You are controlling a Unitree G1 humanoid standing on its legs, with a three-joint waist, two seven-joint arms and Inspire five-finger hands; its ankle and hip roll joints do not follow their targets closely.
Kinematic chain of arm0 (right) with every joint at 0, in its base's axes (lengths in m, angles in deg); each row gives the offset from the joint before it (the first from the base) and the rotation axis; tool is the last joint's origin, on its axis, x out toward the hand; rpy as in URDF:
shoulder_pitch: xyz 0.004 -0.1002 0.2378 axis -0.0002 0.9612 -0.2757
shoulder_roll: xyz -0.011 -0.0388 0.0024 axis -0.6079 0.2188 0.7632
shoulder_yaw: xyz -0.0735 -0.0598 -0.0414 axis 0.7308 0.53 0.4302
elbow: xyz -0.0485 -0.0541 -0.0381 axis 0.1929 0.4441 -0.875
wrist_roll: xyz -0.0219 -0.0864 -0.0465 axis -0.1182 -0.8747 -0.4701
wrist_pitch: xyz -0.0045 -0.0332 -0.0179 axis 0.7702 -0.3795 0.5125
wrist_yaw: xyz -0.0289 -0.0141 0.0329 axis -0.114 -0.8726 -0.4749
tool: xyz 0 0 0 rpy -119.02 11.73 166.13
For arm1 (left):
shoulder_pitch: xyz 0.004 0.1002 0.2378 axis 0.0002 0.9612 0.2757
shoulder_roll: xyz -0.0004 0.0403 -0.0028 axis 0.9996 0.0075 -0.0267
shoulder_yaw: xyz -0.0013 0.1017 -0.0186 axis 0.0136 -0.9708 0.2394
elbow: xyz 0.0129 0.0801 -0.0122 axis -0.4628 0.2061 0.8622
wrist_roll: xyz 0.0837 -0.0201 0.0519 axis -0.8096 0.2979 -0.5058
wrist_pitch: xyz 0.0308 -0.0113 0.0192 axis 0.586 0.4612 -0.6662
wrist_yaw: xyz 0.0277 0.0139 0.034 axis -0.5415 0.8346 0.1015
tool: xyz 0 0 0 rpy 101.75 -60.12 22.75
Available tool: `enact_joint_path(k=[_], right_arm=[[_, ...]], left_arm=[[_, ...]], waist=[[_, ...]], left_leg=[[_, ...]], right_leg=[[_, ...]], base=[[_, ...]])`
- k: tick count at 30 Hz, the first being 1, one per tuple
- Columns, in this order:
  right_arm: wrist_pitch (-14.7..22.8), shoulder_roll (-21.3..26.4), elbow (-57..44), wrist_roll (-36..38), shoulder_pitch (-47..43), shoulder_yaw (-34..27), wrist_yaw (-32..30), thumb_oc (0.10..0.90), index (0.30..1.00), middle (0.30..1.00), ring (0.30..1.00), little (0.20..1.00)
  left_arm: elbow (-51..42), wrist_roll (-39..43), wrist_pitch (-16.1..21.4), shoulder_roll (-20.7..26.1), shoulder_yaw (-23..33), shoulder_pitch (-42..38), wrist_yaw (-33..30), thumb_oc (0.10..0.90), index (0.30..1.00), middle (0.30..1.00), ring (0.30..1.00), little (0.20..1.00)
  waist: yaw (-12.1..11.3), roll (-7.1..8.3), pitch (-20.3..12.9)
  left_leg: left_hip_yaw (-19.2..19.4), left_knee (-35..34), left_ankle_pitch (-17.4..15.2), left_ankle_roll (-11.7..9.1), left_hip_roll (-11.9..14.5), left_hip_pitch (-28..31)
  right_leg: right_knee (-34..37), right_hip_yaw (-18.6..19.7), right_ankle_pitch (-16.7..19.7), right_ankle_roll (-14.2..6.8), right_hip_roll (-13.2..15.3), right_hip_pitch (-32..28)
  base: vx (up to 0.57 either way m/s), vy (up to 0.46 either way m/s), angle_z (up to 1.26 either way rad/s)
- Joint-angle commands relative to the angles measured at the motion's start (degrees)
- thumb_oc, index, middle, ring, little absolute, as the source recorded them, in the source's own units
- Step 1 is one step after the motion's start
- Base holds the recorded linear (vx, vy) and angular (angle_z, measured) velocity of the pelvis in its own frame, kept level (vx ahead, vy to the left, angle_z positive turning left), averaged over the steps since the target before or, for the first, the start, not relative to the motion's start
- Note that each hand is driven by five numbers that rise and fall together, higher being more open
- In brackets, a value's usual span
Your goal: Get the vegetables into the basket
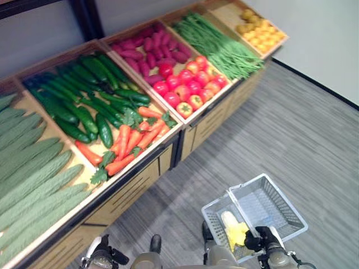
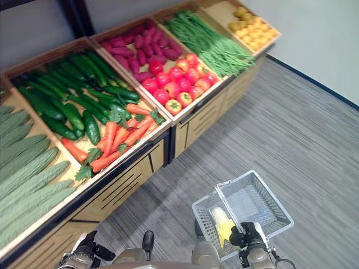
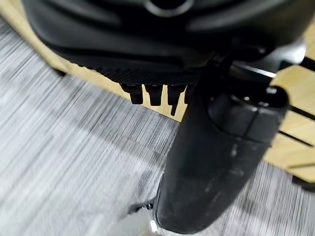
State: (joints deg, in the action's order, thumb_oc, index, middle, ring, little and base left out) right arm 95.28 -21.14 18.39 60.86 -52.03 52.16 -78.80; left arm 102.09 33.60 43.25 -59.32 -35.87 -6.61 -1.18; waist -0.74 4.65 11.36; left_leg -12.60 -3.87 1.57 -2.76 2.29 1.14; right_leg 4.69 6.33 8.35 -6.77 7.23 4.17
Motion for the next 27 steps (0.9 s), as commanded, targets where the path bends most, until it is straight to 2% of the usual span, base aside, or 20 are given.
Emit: enact_joint_path(k=[1,3,4,5,7,8,9,12,14,20,23,25,27], right_arm=[[2.71,5.55,-2.93,1.7,-2.44,-3.85,-1.33,0.4,0.3,0.3,0.3,0.3],[2.9,6.01,-3.27,1.76,-2.73,-3.66,-1.24,0.4,0.3,0.3,0.3,0.3],[3.15,6.96,-4.03,1.73,-2.65,-3.74,-1.65,0.4,0.3,0.3,0.3,0.3],[3.17,6.98,-4.01,1.73,-2.65,-3.74,-1.65,0.4,0.3,0.3,0.3,0.3],[3.18,8.01,-3.81,2.47,-2.76,-4.58,-1.98,0.4,0.3,0.3,0.3,0.3],[2.97,7.94,-3.11,2.74,-2.64,-4.81,-2.25,0.4,0.3,0.3,0.3,0.3],[2.83,7.78,-2.11,2.98,-2.66,-4.98,-2.09,0.4,0.3,0.3,0.3,0.3],[2.59,7.37,-0.47,3.0,-2.5,-4.79,-1.68,0.4,0.3,0.3,0.3,0.3],[2.28,6.74,1.42,2.5,-2.06,-4.68,-1.39,0.4,0.3,0.3,0.3,0.3],[1.19,5.47,5.38,0.53,-1.22,-5.24,-0.51,0.4,0.3,0.3,0.3,0.3],[0.69,5.09,6.37,-0.51,-1.18,-5.42,-0.56,0.4,0.3,0.3,0.3,0.3],[0.62,4.68,7.38,-0.91,-1.33,-5.64,-1.17,0.4,0.3,0.3,0.3,0.3],[0.77,3.79,7.77,-1.09,-1.18,-5.53,-1.93,0.4,0.3,0.3,0.3,0.3]], left_arm=[[0.16,2.29,-0.09,1.57,0.8,1.71,-0.78,0.9,1.0,1.0,1.0,1.0],[0.45,2.3,0.0,1.15,0.58,2.01,-0.61,0.9,1.0,1.0,1.0,1.0],[0.09,2.1,-0.19,0.5,-0.16,1.64,-0.76,0.9,1.0,1.0,1.0,1.0],[0.09,2.1,-0.19,0.48,-0.17,1.64,-0.77,0.9,1.0,1.0,1.0,1.0],[0.04,2.94,-0.58,-0.04,0.29,0.99,-1.01,0.9,1.0,1.0,1.0,1.0],[-0.3,2.99,-0.84,-0.28,0.66,0.94,-1.16,0.9,1.0,1.0,1.0,1.0],[-0.35,2.83,-0.87,-0.46,0.69,1.05,-1.31,0.9,1.0,1.0,1.0,1.0],[-0.46,2.78,-0.81,-0.78,0.79,1.63,-1.19,0.9,1.0,1.0,1.0,1.0],[-0.61,3.17,-0.72,-1.26,0.88,2.3,-1.02,0.9,1.0,1.0,1.0,1.0],[1.49,3.82,-0.81,-1.17,3.12,3.36,-0.87,0.9,1.0,1.0,1.0,1.0],[2.48,5.89,-1.05,0.41,7.07,3.67,-2.38,0.9,1.0,1.0,1.0,1.0],[2.76,7.26,-1.29,2.07,10.64,3.29,-6.4,0.9,1.0,1.0,1.0,1.0],[2.5,11.26,-0.53,4.81,16.56,2.67,-12.64,0.9,1.0,1.0,1.0,1.0]], waist=[[-1.18,0.64,1.04],[-1.24,0.37,0.85],[-1.03,0.08,0.96],[-0.92,0.05,0.97],[0.54,-0.16,1.19],[1.27,-0.32,0.87],[1.2,-0.44,0.54],[1.03,-0.7,-0.15],[0.62,-1.16,-0.87],[0.13,-1.42,-1.58],[-0.39,-1.07,-1.87],[-0.82,-0.83,-2.07],[-1.3,-0.39,-2.46]], left_leg=[[1.58,2.81,0.75,-1.59,4.79,-1.56],[0.68,2.03,1.94,-2.21,5.82,-1.99],[2.4,1.14,4.24,-2.67,7.03,-3.4],[2.27,1.12,4.25,-2.68,7.03,-3.4],[10.96,2.09,4.81,-2.19,7.89,-4.52],[17.94,4.05,3.8,-2.32,7.95,-4.32],[18.95,4.84,3.22,-2.31,7.54,-4.18],[18.42,6.08,1.71,-2.01,6.34,-3.92],[17.9,4.1,2.89,-2.02,5.68,-3.93],[17.81,-0.16,3.02,-1.38,4.48,-1.28],[17.93,-0.73,2.51,-0.96,3.73,-0.65],[17.9,-1.13,2.45,-0.92,3.34,-0.51],[17.86,-1.13,2.2,-1.0,3.23,-0.28]], right_leg=[[-9.86,-2.87,-2.29,-2.06,0.14,4.71],[-9.92,-4.04,-3.11,-1.49,-0.72,4.39],[-9.89,-6.8,-3.65,-0.94,-0.92,3.6],[-9.9,-6.93,-3.7,-0.93,-0.9,3.55],[-9.55,-10.25,-3.56,-0.8,0.51,2.45],[-8.81,-12.13,-3.3,-0.49,0.83,1.93],[-8.24,-12.75,-3.12,-0.38,0.96,1.58],[-7.58,-13.57,-3.12,-0.24,0.89,1.08],[-6.61,-14.32,-2.45,-0.48,0.89,0.44],[-6.3,-14.97,-1.98,-1.71,2.35,-0.91],[-5.51,-14.96,-0.85,-2.49,3.35,-1.2],[-5.3,-15.1,-0.3,-2.77,3.73,-1.3],[-4.8,-15.26,-0.03,-2.98,4.0,-1.63]], base=[[0.06,-0.407,0.8],[0.03,-0.359,0.58],[0.0,-0.305,0.69],[-0.02,-0.223,0.83],[-0.03,-0.133,0.76],[-0.04,-0.144,0.98],[-0.03,-0.097,0.91],[0.01,-0.03,0.58],[0.04,0.032,0.28],[0.04,0.138,0.14],[0.01,0.116,0.01],[0.0,0.085,0.0],[0.02,0.045,0.0]])
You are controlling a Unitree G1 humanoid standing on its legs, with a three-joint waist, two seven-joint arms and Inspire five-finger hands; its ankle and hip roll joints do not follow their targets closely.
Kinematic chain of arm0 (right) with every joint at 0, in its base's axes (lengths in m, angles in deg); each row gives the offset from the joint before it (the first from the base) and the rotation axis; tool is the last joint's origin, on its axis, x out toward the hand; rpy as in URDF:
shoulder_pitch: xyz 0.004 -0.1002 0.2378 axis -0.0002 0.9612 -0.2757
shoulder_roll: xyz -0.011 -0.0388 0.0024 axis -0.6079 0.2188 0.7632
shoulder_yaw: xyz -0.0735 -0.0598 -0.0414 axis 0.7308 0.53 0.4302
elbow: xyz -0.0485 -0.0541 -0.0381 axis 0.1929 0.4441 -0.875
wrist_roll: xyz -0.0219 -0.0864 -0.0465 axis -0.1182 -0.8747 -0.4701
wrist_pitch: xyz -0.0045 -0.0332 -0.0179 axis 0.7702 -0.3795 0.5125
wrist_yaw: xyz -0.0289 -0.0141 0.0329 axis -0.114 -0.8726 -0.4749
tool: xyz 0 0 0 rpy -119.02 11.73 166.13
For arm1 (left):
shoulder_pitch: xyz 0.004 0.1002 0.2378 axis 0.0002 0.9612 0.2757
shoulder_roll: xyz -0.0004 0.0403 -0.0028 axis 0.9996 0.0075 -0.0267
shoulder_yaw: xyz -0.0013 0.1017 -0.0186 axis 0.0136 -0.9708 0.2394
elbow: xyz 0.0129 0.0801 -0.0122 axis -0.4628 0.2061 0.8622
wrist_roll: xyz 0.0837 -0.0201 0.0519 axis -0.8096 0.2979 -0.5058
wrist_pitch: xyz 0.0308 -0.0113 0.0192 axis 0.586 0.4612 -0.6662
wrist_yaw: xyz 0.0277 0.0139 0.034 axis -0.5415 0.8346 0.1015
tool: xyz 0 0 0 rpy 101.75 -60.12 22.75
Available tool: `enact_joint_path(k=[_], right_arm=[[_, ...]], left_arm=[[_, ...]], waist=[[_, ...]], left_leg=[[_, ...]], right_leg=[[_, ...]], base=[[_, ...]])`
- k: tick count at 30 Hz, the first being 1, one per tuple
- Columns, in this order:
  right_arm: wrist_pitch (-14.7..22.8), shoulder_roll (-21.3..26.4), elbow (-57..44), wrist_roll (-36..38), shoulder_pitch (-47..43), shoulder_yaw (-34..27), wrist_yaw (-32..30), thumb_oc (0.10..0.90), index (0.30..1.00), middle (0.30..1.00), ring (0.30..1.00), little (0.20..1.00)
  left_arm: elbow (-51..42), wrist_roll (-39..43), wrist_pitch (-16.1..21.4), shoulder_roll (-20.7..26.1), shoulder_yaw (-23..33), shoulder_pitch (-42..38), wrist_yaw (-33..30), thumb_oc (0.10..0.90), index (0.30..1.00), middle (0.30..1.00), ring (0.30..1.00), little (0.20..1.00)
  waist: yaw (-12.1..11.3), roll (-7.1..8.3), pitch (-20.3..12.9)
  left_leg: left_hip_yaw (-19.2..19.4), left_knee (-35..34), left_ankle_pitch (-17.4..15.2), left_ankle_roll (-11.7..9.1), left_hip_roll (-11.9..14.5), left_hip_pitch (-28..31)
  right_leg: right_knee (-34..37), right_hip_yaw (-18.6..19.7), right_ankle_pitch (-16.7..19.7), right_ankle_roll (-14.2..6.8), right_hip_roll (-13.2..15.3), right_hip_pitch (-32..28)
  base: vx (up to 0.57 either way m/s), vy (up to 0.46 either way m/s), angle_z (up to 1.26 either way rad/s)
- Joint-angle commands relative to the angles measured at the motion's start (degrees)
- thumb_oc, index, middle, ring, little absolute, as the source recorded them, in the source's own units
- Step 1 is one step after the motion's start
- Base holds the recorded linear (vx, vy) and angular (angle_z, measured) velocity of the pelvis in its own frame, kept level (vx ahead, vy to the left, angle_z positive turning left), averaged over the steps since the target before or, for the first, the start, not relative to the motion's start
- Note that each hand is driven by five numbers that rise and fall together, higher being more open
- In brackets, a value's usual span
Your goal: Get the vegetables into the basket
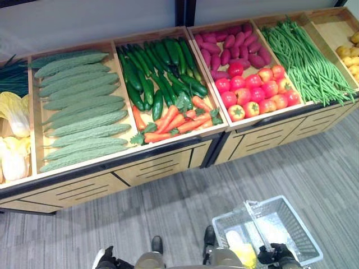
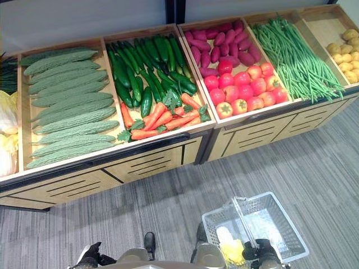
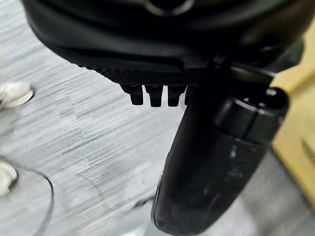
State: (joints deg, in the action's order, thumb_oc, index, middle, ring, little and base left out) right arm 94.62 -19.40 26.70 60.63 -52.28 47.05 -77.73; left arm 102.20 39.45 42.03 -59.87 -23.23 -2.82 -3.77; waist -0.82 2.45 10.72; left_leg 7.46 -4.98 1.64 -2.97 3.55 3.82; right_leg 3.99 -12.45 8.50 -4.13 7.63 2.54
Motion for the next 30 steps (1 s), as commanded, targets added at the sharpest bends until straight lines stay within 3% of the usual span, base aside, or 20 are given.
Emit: enact_joint_path(k=[1,3,4,7,8,11,15,16,17,20,24,28,29,30], right_arm=[[1.53,1.43,-0.53,-0.98,-0.71,-0.11,-3.25,0.4,0.3,0.3,0.3,0.3],[2.08,0.61,-0.43,-1.58,0.16,0.79,-3.74,0.4,0.3,0.3,0.3,0.3],[2.08,0.57,-0.43,-1.57,0.14,0.82,-3.75,0.4,0.3,0.3,0.3,0.3],[3.45,0.39,-0.86,-1.72,0.93,1.58,-4.93,0.4,0.3,0.3,0.3,0.3],[3.46,0.36,-0.85,-1.73,0.96,1.61,-4.94,0.4,0.3,0.3,0.3,0.3],[4.34,0.35,-1.75,-1.55,1.77,1.39,-5.15,0.4,0.3,0.3,0.3,0.3],[4.38,1.08,-1.78,-1.42,2.1,0.58,-4.66,0.4,0.3,0.3,0.3,0.3],[4.38,1.1,-1.78,-1.42,2.1,0.61,-4.65,0.4,0.3,0.3,0.3,0.3],[4.43,1.53,-2.12,-1.56,2.2,0.59,-4.2,0.4,0.3,0.3,0.3,0.3],[4.44,1.94,-2.8,-1.85,2.43,0.62,-3.75,0.4,0.3,0.3,0.3,0.3],[3.88,2.78,-4.19,-2.19,1.92,1.29,-2.6,0.4,0.3,0.3,0.3,0.3],[4.01,3.59,-6.06,-2.38,2.36,1.75,-1.13,0.4,0.3,0.3,0.3,0.3],[4.11,3.99,-6.28,-2.19,2.48,1.83,-0.33,0.4,0.3,0.3,0.3,0.3],[4.1,3.98,-6.3,-2.19,2.49,1.72,-0.31,0.4,0.3,0.3,0.3,0.3]], left_arm=[[2.67,8.0,1.14,6.92,7.29,-1.3,-12.82,0.9,1.0,1.0,1.0,1.0],[0.06,8.87,2.42,11.4,11.71,-2.17,-20.02,0.9,1.0,1.0,1.0,1.0],[0.03,8.85,2.41,11.42,11.75,-2.14,-20.04,0.9,1.0,1.0,1.0,1.0],[-12.73,1.36,3.46,16.51,10.88,-1.68,-28.0,0.9,1.0,1.0,1.0,1.0],[-12.99,1.23,3.29,16.43,10.96,-1.52,-28.07,0.9,1.0,1.0,1.0,1.0],[-27.18,-6.69,2.11,21.13,12.15,1.2,-32.84,0.9,1.0,1.0,1.0,1.0],[-48.14,-15.93,1.74,24.07,16.27,2.42,-34.16,0.9,1.0,1.0,1.0,1.0],[-48.23,-15.95,1.7,24.03,16.32,2.48,-34.13,0.9,1.0,1.0,1.0,1.0],[-53.66,-17.32,3.5,24.35,16.05,1.08,-32.66,0.9,1.0,1.0,1.0,1.0],[-57.85,-17.08,5.4,23.79,14.75,-0.44,-29.3,0.9,1.0,1.0,1.0,1.0],[-61.15,-7.71,11.5,23.41,9.24,-4.77,-18.88,0.9,1.0,1.0,1.0,1.0],[-62.87,-0.66,14.98,24.31,3.04,-8.64,-11.4,0.9,1.0,1.0,1.0,1.0],[-62.18,3.72,16.15,24.0,-0.48,-11.43,-7.08,0.9,1.0,1.0,1.0,1.0],[-62.0,3.83,16.24,24.04,-0.63,-11.65,-7.02,0.9,1.0,1.0,1.0,1.0]], waist=[[-1.28,2.15,-1.95],[-1.45,2.93,-2.52],[-1.41,2.97,-2.51],[-1.72,3.17,-2.73],[-1.7,3.18,-2.73],[-2.1,3.2,-2.88],[-2.05,2.94,-3.32],[-2.04,2.92,-3.31],[-1.4,2.77,-3.62],[-0.94,2.59,-3.74],[0.43,2.05,-3.93],[1.68,1.82,-4.07],[2.44,1.67,-4.16],[2.26,1.67,-4.12]], left_leg=[[-2.29,-0.02,1.98,-0.89,1.88,-2.79],[-2.21,-0.02,1.64,-1.38,1.96,-2.65],[-2.23,-0.02,1.64,-1.38,1.95,-2.63],[-2.51,-0.02,1.84,-2.04,2.33,-2.79],[-2.52,-0.02,1.82,-2.05,2.33,-2.74],[-2.72,-0.02,1.83,-2.46,2.63,-2.81],[-2.62,-0.02,1.62,-2.87,3.07,-2.33],[-2.61,-0.02,1.61,-2.87,3.07,-2.3],[-2.34,-0.02,1.44,-2.99,3.19,-2.04],[-1.89,-0.02,1.31,-3.1,3.32,-1.75],[-1.24,-0.02,1.36,-3.16,3.53,-1.46],[-0.52,-0.02,1.09,-3.18,3.74,-0.98],[0.02,-0.02,0.97,-3.2,3.85,-0.77],[0.1,-0.02,0.94,-3.2,3.86,-0.73]], right_leg=[[-3.87,3.38,-0.19,-5.71,3.68,-0.35],[-3.0,2.93,-0.01,-5.95,3.87,-1.03],[-2.96,2.91,0.0,-5.96,3.87,-1.08],[-1.58,2.03,0.16,-6.25,3.77,-1.76],[-1.53,2.01,0.17,-6.25,3.77,-1.84],[-0.36,1.42,0.3,-6.41,3.56,-2.54],[0.55,1.45,0.22,-6.44,3.14,-3.42],[0.55,1.46,0.22,-6.44,3.14,-3.44],[0.75,1.81,0.2,-6.45,2.99,-3.53],[0.85,2.2,0.31,-6.43,2.96,-3.52],[0.96,2.85,0.54,-6.35,2.86,-3.25],[1.01,3.73,0.74,-6.41,2.71,-2.83],[1.01,4.27,0.85,-6.42,2.6,-2.53],[1.01,4.35,0.86,-6.42,2.58,-2.51]], base=[[0.0,0.0,0.0],[0.0,0.0,0.0],[0.01,0.007,0.03],[0.0,-0.004,0.02],[0.0,-0.011,0.03],[0.0,-0.013,0.03],[0.0,0.0,0.0],[0.0,0.0,0.0],[0.0,0.0,0.0],[0.0,0.003,-0.07],[-0.01,0.001,-0.09],[0.01,0.008,-0.11],[0.01,0.007,-0.15],[0.01,0.008,-0.14]])
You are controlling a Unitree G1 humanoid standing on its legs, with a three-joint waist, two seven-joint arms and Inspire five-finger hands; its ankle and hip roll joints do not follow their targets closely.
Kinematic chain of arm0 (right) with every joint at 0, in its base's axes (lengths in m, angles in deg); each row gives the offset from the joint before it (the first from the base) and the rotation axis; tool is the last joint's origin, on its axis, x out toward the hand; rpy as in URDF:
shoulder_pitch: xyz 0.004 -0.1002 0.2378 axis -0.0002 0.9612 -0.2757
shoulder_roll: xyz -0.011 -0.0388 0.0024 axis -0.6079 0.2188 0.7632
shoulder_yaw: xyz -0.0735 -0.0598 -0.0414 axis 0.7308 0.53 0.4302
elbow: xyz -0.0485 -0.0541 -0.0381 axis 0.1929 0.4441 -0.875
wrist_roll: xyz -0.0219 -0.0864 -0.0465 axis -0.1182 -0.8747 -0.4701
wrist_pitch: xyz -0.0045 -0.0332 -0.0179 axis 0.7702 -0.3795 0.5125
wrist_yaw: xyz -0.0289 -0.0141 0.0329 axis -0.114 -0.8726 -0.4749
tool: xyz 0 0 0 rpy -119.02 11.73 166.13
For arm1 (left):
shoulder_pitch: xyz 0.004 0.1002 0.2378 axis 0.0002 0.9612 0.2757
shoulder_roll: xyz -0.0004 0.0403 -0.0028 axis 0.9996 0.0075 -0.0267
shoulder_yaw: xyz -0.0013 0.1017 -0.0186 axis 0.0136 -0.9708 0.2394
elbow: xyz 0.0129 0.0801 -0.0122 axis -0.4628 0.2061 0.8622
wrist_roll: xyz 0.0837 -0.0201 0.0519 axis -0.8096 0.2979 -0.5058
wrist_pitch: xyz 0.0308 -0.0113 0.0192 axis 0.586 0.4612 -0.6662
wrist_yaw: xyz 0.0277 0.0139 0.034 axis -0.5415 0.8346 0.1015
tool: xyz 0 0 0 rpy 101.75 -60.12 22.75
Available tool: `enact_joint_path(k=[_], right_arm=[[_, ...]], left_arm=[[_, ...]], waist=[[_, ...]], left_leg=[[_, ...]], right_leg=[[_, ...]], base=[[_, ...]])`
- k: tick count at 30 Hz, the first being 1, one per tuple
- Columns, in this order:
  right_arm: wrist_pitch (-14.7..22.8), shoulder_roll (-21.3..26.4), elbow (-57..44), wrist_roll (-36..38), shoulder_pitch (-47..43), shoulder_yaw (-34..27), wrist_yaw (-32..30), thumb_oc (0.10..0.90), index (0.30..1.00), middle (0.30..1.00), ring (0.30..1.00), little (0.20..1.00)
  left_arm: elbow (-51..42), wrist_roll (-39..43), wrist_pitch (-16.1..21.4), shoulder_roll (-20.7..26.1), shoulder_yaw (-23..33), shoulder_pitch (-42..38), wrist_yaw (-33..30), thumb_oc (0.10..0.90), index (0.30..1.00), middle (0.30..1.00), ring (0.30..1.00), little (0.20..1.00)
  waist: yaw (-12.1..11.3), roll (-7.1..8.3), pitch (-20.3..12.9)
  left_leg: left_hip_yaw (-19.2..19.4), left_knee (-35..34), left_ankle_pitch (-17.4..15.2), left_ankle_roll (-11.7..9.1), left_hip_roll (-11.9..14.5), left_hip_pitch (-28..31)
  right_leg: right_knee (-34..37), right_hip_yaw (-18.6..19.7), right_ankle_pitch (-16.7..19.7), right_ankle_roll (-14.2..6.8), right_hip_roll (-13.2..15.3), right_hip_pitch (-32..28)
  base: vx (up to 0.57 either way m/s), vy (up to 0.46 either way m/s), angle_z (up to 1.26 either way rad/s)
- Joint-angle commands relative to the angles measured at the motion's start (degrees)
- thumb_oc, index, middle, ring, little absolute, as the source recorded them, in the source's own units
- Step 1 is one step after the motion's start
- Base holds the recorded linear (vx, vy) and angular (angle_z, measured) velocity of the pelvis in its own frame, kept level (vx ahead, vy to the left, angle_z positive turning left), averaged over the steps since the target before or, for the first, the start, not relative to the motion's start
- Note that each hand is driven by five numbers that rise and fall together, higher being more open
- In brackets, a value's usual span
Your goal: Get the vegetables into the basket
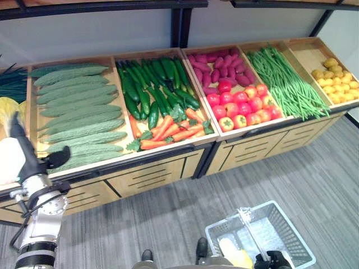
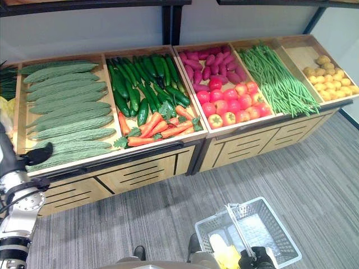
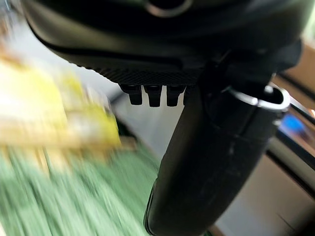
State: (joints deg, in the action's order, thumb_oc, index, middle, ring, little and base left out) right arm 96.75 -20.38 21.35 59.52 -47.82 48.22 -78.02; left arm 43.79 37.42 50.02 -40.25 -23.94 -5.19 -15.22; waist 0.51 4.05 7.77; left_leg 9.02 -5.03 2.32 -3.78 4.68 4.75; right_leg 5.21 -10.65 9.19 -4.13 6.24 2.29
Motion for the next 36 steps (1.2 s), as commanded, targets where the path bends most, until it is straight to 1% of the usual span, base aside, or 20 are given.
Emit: enact_joint_path(k=[1,2,3,4,6,7,12,13,16,18,20,23,25,28,31,33,35,36], right_arm=[[1.93,5.04,-1.24,-0.92,-2.06,0.65,0.27,0.4,0.3,0.3,0.3,0.3],[1.95,5.06,-1.68,-1.01,-2.0,0.77,0.61,0.4,0.3,0.3,0.3,0.3],[1.97,5.11,-1.8,-1.1,-2.01,0.99,0.99,0.4,0.3,0.3,0.3,0.3],[1.97,5.11,-1.79,-1.1,-2.02,0.93,1.0,0.4,0.3,0.3,0.3,0.3],[2.06,5.2,-2.58,-1.11,-2.14,1.2,1.24,0.4,0.3,0.3,0.3,0.3],[2.05,5.28,-2.9,-1.09,-2.14,1.22,1.37,0.4,0.3,0.3,0.3,0.3],[2.12,5.47,-3.11,-1.76,-2.26,1.83,1.63,0.4,0.3,0.3,0.3,0.3],[2.05,5.51,-3.19,-1.79,-2.45,2.0,1.63,0.4,0.3,0.3,0.3,0.3],[2.08,5.56,-2.94,-1.62,-2.63,2.03,1.48,0.4,0.3,0.3,0.3,0.3],[2.31,5.79,-3.01,-1.29,-3.12,2.35,1.2,0.4,0.3,0.3,0.3,0.3],[2.4,5.79,-3.08,-1.22,-3.28,2.42,1.1,0.4,0.3,0.3,0.3,0.3],[2.88,5.72,-2.81,-0.7,-3.95,2.83,0.4,0.4,0.3,0.3,0.3,0.3],[2.98,5.71,-2.92,-0.62,-4.07,2.95,0.26,0.4,0.3,0.3,0.3,0.3],[3.37,5.5,-3.28,-0.21,-4.58,3.67,-0.4,0.4,0.3,0.3,0.3,0.3],[3.56,5.29,-3.7,-0.21,-4.76,4.22,-0.61,0.4,0.3,0.3,0.3,0.3],[3.59,5.19,-3.16,-0.13,-5.33,4.47,-1.08,0.4,0.3,0.3,0.3,0.3],[3.91,5.15,-3.69,-0.27,-5.46,5.18,-1.7,0.4,0.3,0.3,0.3,0.3],[3.91,5.15,-3.69,-0.27,-5.46,5.18,-1.7,0.4,0.3,0.3,0.3,0.3]], left_arm=[[-3.33,8.38,8.75,4.09,-1.21,-10.44,6.32,0.9,1.0,1.0,1.0,1.0],[-3.13,9.67,8.89,3.42,-2.36,-11.44,7.56,0.9,1.0,1.0,1.0,1.0],[-3.35,11.23,9.03,2.44,-4.65,-13.2,9.64,0.9,1.0,1.0,1.0,1.0],[-3.28,11.24,9.06,2.44,-4.72,-13.3,9.64,0.9,1.0,1.0,1.0,1.0],[-2.73,11.97,8.75,1.81,-7.55,-15.6,11.52,0.9,1.0,1.0,1.0,1.0],[-2.4,11.92,8.63,1.73,-8.02,-16.17,11.87,0.9,1.0,1.0,1.0,1.0],[-1.19,11.76,8.36,0.69,-9.91,-18.28,12.21,0.9,1.0,1.0,1.0,1.0],[-0.13,11.15,7.84,0.42,-10.68,-19.55,11.68,0.9,1.0,1.0,1.0,1.0],[1.52,10.28,7.62,0.15,-11.81,-20.89,11.22,0.9,1.0,1.0,1.0,1.0],[3.35,3.72,6.28,1.27,-13.42,-23.19,8.26,0.9,1.0,1.0,1.0,1.0],[4.05,2.71,6.05,1.3,-13.72,-23.81,7.55,0.9,1.0,1.0,1.0,1.0],[4.89,-1.6,5.32,1.39,-14.41,-25.62,4.72,0.9,1.0,1.0,1.0,1.0],[5.01,-2.4,5.16,1.33,-14.67,-25.98,4.15,0.9,1.0,1.0,1.0,1.0],[6.22,-6.13,4.16,1.42,-15.44,-27.8,0.97,0.9,1.0,1.0,1.0,1.0],[7.14,-6.54,3.77,1.11,-15.77,-28.39,0.12,0.9,1.0,1.0,1.0,1.0],[7.99,-7.2,3.42,0.7,-16.06,-29.15,-1.11,0.9,1.0,1.0,1.0,1.0],[10.96,-8.3,2.23,-0.02,-16.08,-29.73,-3.81,0.9,1.0,1.0,1.0,1.0],[10.96,-8.3,2.23,-0.02,-16.09,-29.74,-3.81,0.9,1.0,1.0,1.0,1.0]], waist=[[1.37,-0.03,-1.31],[1.51,-0.08,-1.31],[2.15,-0.13,-1.38],[2.04,-0.14,-1.35],[2.89,-0.22,-1.26],[3.05,-0.29,-1.24],[3.69,-0.47,-0.9],[4.23,-0.59,-0.65],[4.55,-0.74,-0.39],[5.11,-0.88,0.3],[5.22,-0.9,0.45],[5.44,-0.84,1.12],[5.46,-0.84,1.26],[5.64,-0.79,1.69],[5.74,-0.66,1.82],[5.77,-0.65,1.91],[5.97,-0.31,2.06],[5.96,-0.31,2.07]], left_leg=[[-1.23,0.03,0.22,-2.38,2.74,-1.55],[-0.97,0.03,0.14,-2.39,2.8,-1.37],[-0.63,0.03,0.02,-2.37,2.92,-1.14],[-0.57,0.03,0.0,-2.38,2.93,-1.11],[0.05,0.03,-0.17,-2.42,3.13,-0.75],[0.27,0.03,-0.25,-2.45,3.17,-0.6],[1.1,0.03,-0.43,-2.52,3.4,-0.29],[1.51,0.03,-0.37,-2.6,3.52,-0.29],[2.07,0.03,-0.31,-2.68,3.73,-0.4],[2.59,0.03,-0.09,-2.82,3.98,-0.89],[2.68,0.03,0.0,-2.86,4.05,-1.09],[2.96,0.03,0.24,-3.0,4.31,-1.76],[3.03,0.03,0.27,-3.01,4.33,-1.84],[3.24,0.03,0.47,-3.16,4.53,-2.39],[3.35,0.03,0.57,-3.23,4.72,-2.58],[3.42,0.03,0.65,-3.28,4.85,-2.61],[3.73,0.03,0.67,-3.49,5.2,-2.45],[3.73,0.03,0.67,-3.5,5.21,-2.45]], right_leg=[[-0.21,2.76,0.21,-6.43,3.96,-2.19],[-0.21,3.12,0.28,-6.42,3.88,-2.05],[-0.21,3.66,0.3,-6.34,3.78,-1.87],[-0.21,3.72,0.31,-6.34,3.76,-1.86],[-0.21,4.57,0.31,-6.31,3.56,-1.54],[-0.21,4.85,0.3,-6.3,3.47,-1.44],[-0.21,5.81,0.5,-6.32,3.11,-0.89],[-0.21,6.47,0.6,-6.33,2.85,-0.44],[-0.21,6.99,0.73,-6.32,2.61,0.13],[-0.21,7.64,0.94,-6.36,2.18,1.28],[-0.21,7.77,1.02,-6.34,2.11,1.61],[-0.21,8.32,1.18,-6.32,1.77,2.53],[-0.21,8.46,1.23,-6.33,1.73,2.74],[-0.29,8.79,1.24,-6.24,1.44,3.64],[-0.31,9.03,1.15,-6.14,1.2,3.91],[-0.33,9.01,1.12,-6.1,1.1,4.03],[-0.3,9.45,0.91,-5.94,0.7,4.19],[-0.3,9.45,0.91,-5.94,0.7,4.19]], base=[[0.02,0.002,-0.21],[0.03,-0.002,-0.26],[0.02,-0.003,-0.26],[0.02,-0.007,-0.18],[0.02,-0.004,-0.18],[0.03,-0.003,-0.16],[0.01,-0.012,-0.2],[0.01,-0.012,-0.12],[0.01,-0.012,-0.14],[0.0,-0.032,-0.18],[0.0,-0.02,-0.11],[0.01,-0.03,-0.17],[0.01,-0.01,-0.06],[0.02,-0.021,-0.05],[0.0,0.0,0.0],[0.03,-0.024,-0.04],[0.04,-0.025,-0.05],[0.03,-0.016,-0.05]])
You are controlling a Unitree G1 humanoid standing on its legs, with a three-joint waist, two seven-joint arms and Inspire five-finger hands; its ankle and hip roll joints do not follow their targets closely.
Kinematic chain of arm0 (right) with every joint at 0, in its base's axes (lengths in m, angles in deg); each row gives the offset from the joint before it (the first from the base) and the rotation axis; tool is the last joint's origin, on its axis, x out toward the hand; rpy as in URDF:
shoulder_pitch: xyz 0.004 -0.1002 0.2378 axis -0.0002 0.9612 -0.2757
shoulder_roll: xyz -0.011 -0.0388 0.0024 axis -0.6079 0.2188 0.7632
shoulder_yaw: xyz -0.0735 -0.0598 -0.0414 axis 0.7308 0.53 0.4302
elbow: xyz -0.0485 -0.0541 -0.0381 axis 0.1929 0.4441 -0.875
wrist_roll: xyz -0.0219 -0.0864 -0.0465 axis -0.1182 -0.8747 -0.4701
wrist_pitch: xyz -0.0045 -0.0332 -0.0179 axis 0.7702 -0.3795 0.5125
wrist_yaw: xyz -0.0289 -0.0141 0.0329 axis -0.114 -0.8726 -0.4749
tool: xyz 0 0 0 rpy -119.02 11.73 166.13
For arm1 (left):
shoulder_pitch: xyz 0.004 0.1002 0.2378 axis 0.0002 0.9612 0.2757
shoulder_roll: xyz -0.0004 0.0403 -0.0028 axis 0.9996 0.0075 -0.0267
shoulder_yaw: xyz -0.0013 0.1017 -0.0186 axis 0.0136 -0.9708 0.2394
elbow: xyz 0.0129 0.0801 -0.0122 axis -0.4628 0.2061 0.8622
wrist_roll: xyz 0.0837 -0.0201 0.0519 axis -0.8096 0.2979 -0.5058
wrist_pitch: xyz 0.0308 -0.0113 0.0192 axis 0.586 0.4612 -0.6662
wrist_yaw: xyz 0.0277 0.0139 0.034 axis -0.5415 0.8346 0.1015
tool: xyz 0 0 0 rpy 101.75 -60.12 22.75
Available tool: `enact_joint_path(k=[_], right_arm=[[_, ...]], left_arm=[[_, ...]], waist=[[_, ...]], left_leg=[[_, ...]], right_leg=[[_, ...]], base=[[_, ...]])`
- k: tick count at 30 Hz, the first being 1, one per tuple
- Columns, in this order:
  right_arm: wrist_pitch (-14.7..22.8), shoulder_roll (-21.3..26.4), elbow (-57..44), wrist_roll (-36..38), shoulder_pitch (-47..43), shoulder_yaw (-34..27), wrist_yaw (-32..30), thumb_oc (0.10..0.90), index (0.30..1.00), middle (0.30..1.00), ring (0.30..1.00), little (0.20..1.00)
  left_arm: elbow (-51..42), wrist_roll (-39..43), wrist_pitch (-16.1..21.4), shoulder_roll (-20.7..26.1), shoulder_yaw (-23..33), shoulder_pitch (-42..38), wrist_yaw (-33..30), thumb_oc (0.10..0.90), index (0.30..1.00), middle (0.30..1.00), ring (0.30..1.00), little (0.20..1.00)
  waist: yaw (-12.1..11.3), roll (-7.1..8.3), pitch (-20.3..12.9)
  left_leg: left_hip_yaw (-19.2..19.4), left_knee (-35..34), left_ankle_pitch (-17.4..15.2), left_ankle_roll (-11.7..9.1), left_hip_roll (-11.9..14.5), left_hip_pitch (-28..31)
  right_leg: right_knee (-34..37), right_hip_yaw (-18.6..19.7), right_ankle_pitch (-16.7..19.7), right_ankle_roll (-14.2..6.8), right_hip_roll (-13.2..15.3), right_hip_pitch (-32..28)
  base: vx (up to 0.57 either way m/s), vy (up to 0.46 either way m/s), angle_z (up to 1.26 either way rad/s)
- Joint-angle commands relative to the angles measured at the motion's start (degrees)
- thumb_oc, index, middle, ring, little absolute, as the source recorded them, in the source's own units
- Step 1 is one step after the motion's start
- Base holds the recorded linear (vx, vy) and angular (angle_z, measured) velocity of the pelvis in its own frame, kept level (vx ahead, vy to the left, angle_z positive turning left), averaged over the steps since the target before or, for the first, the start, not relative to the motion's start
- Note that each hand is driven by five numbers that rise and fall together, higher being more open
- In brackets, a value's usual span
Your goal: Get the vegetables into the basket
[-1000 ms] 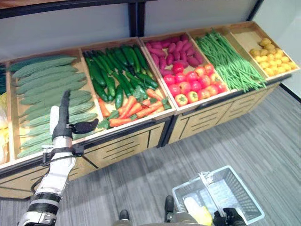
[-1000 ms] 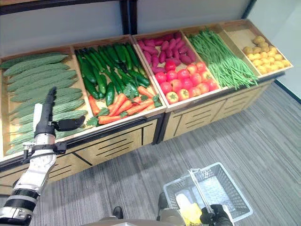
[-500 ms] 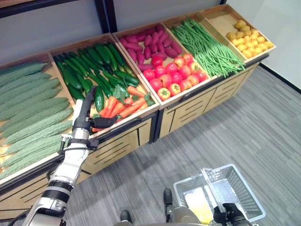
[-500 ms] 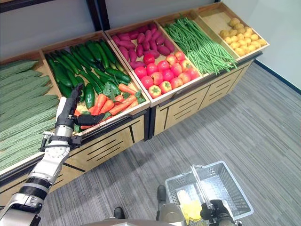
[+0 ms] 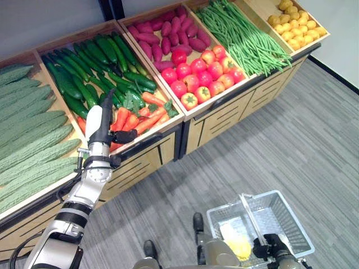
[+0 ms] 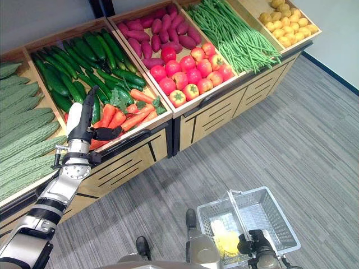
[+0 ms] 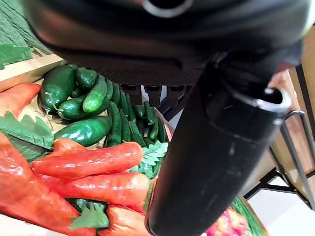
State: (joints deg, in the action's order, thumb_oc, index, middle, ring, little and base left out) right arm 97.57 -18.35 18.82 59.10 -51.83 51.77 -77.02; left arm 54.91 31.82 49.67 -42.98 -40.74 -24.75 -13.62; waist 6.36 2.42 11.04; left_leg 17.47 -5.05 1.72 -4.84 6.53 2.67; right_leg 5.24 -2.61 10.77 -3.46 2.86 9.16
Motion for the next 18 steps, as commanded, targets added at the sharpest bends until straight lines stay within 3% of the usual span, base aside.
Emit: enact_joint_path(k=[1,8,9,10,11,18], right_arm=[[3.1,3.06,-0.79,0.2,-1.5,1.65,-2.77,0.4,0.3,0.3,0.3,0.3],[3.41,2.94,-1.61,0.18,-1.12,2.04,-3.96,0.4,0.3,0.3,0.3,0.3],[3.41,2.94,-1.6,0.17,-1.12,2.03,-3.96,0.4,0.3,0.3,0.3,0.3],[3.36,2.81,-1.35,-0.13,-1.1,2.26,-4.42,0.4,0.3,0.3,0.3,0.3],[3.36,2.8,-1.35,-0.13,-1.1,2.24,-4.43,0.4,0.3,0.3,0.3,0.3],[3.09,2.86,-0.44,-0.49,-0.38,2.27,-4.74,0.4,0.3,0.3,0.3,0.3]], left_arm=[[0.54,-2.52,2.44,2.37,0.78,-10.37,-5.77,0.9,1.0,1.0,1.0,1.0],[5.95,-4.44,-1.14,0.92,0.77,-11.36,-9.75,0.9,1.0,1.0,1.0,1.0],[5.96,-4.46,-1.14,0.91,0.75,-11.38,-9.77,0.657,0.66,0.66,0.66,0.66],[6.64,-6.12,-3.05,0.45,0.27,-11.97,-10.67,0.657,0.66,0.66,0.66,0.66],[6.63,-6.14,-3.08,0.44,0.25,-11.98,-10.67,0.4,0.3,0.3,0.3,0.3],[10.96,-9.47,-4.78,-0.17,-3.16,-12.53,-8.42,0.4,0.3,0.3,0.3,0.3]], waist=[[0.12,1.38,-1.23],[0.34,1.81,-0.81],[0.32,1.81,-0.8],[0.35,1.82,-0.65],[0.33,1.82,-0.63],[0.36,1.73,-1.3]], left_leg=[[-4.7,0.05,1.25,-2.46,3.45,-0.32],[-4.63,0.05,1.28,-2.56,3.69,-0.18],[-4.62,0.05,1.28,-2.56,3.69,-0.17],[-4.61,0.05,1.26,-2.53,3.72,-0.12],[-4.61,0.05,1.25,-2.53,3.72,-0.1],[-4.53,0.05,0.71,-2.44,3.64,1.24]], right_leg=[[-0.34,1.38,-0.75,-6.59,4.05,-2.7],[-0.34,1.64,-0.86,-6.46,3.63,-2.68],[-0.34,1.64,-0.86,-6.47,3.63,-2.69],[-0.36,1.67,-0.92,-6.44,3.51,-2.73],[-0.36,1.67,-0.92,-6.44,3.51,-2.74],[-0.24,1.31,-1.49,-6.43,3.7,-4.23]], base=[[0.03,-0.01,-0.05],[0.0,-0.001,-0.01],[0.0,0.0,0.0],[0.0,0.0,0.0],[0.0,0.0,0.0],[0.01,0.005,0.0]])
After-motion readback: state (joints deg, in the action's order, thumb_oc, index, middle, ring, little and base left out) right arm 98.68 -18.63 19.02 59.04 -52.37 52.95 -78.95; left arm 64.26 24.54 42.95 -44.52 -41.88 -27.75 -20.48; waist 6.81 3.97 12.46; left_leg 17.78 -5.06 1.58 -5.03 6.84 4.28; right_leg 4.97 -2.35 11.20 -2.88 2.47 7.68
